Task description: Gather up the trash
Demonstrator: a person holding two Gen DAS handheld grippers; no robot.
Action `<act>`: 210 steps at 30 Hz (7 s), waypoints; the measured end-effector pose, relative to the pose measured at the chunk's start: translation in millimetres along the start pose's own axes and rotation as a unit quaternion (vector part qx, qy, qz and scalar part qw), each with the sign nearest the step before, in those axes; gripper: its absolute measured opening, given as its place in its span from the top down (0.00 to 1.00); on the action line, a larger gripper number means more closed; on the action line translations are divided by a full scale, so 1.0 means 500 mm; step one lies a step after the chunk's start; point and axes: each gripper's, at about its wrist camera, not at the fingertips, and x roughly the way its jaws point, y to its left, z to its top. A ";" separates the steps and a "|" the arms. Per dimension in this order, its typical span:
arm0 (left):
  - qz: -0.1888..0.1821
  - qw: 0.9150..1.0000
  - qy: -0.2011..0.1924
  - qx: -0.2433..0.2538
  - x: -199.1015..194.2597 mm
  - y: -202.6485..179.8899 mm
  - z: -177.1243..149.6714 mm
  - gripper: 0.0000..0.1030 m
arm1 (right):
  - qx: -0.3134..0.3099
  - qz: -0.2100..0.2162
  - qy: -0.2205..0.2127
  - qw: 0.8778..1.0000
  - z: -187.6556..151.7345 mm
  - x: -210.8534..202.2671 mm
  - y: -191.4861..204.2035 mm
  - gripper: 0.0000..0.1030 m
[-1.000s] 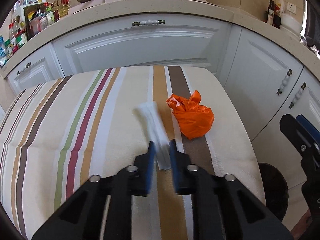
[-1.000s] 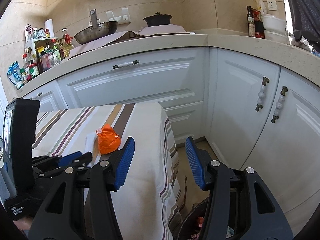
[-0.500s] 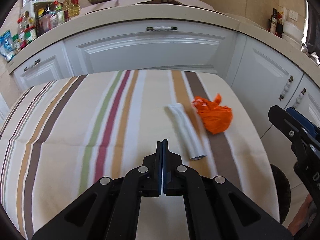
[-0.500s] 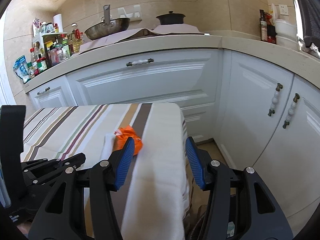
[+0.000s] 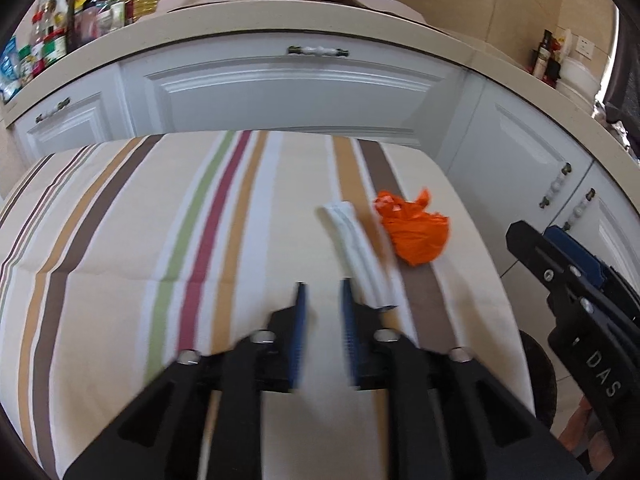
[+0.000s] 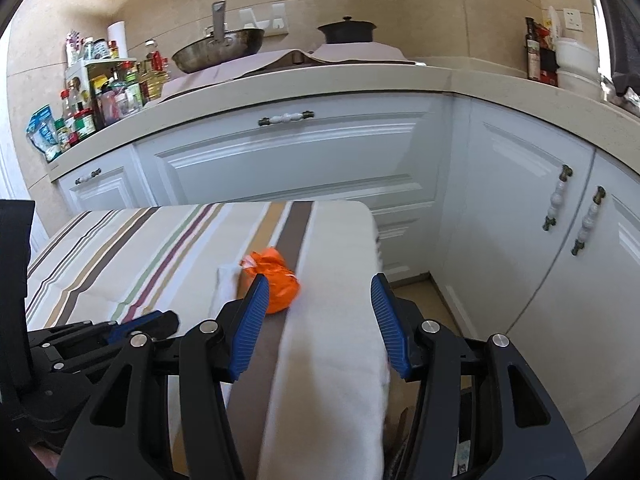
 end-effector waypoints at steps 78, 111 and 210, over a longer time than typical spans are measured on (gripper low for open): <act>0.087 0.994 -0.051 -0.043 -0.078 0.197 -0.008 0.92 | -0.047 0.033 0.081 0.995 -0.009 0.064 0.112 0.63; -0.020 0.991 -0.110 0.071 -0.265 -0.067 -0.112 0.92 | 0.025 -0.082 -0.054 0.995 -0.121 -0.353 -0.065 0.63; -0.095 0.967 -0.196 0.132 -0.423 -0.143 -0.214 0.18 | 0.062 -0.191 -0.091 0.975 -0.207 -0.590 -0.119 0.41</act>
